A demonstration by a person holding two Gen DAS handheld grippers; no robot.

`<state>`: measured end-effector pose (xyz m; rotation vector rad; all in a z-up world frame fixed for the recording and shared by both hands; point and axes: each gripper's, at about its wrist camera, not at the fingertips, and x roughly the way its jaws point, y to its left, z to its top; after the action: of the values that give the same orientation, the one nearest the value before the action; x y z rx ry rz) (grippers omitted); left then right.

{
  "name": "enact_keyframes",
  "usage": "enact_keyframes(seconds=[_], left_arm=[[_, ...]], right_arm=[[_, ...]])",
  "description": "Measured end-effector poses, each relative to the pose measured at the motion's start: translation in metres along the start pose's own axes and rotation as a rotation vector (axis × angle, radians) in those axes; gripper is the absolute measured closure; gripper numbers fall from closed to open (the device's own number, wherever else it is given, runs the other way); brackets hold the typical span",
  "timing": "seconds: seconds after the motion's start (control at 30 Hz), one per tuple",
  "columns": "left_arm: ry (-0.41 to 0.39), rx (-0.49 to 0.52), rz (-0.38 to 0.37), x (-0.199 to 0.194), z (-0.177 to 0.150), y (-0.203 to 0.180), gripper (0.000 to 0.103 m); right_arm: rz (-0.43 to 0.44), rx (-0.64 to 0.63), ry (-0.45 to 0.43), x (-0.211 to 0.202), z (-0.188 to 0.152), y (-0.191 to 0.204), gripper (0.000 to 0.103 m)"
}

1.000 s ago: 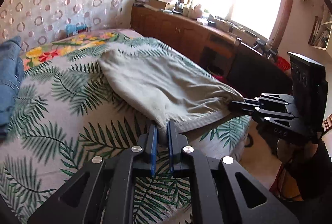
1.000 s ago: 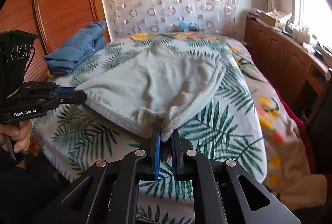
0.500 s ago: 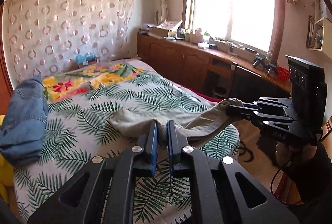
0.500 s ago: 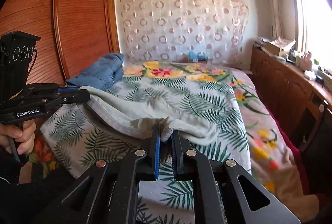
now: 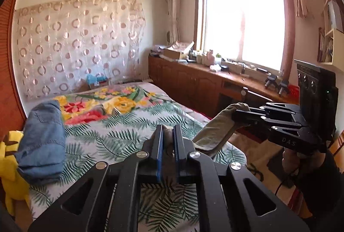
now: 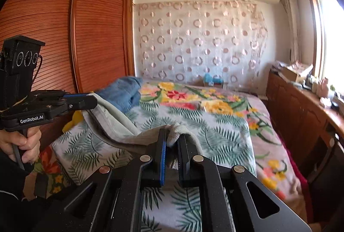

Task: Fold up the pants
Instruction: 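Lift the folded pants with both grippers and fold them over again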

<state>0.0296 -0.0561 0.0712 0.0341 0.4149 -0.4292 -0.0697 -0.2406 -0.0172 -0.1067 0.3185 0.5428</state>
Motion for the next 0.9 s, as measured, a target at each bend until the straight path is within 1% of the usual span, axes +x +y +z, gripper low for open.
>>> enact_keyframes(seconds=[0.17,0.27,0.37,0.57,0.67,0.7,0.8,0.9], left_arm=[[-0.044,-0.003,0.038,-0.008,0.012,0.013,0.094],[-0.051,-0.006,0.058,-0.004,0.015,0.023,0.094],[-0.041,-0.011,0.077,0.011,0.017,0.038,0.094],[0.001,-0.026,0.118,0.06,0.024,0.075,0.094],[0.019,-0.035,0.148,0.086,0.035,0.096,0.094],[0.015,-0.033,0.158,0.088,0.039,0.098,0.094],[-0.008,-0.017,0.197,0.101,0.058,0.109,0.094],[-0.041,-0.005,0.229,0.11,0.079,0.12,0.094]], right_arm=[[0.02,-0.029,-0.031,0.012,0.012,0.004,0.095],[0.038,-0.029,-0.031,0.026,0.014,0.002,0.095],[0.043,-0.046,-0.027,0.047,0.018,-0.003,0.095],[0.033,-0.077,-0.007,0.1,0.034,-0.02,0.095],[0.033,-0.069,0.001,0.132,0.049,-0.03,0.095],[0.03,-0.071,0.005,0.145,0.056,-0.033,0.095],[0.022,-0.084,-0.003,0.178,0.082,-0.038,0.095],[0.004,-0.092,-0.047,0.203,0.107,-0.042,0.095]])
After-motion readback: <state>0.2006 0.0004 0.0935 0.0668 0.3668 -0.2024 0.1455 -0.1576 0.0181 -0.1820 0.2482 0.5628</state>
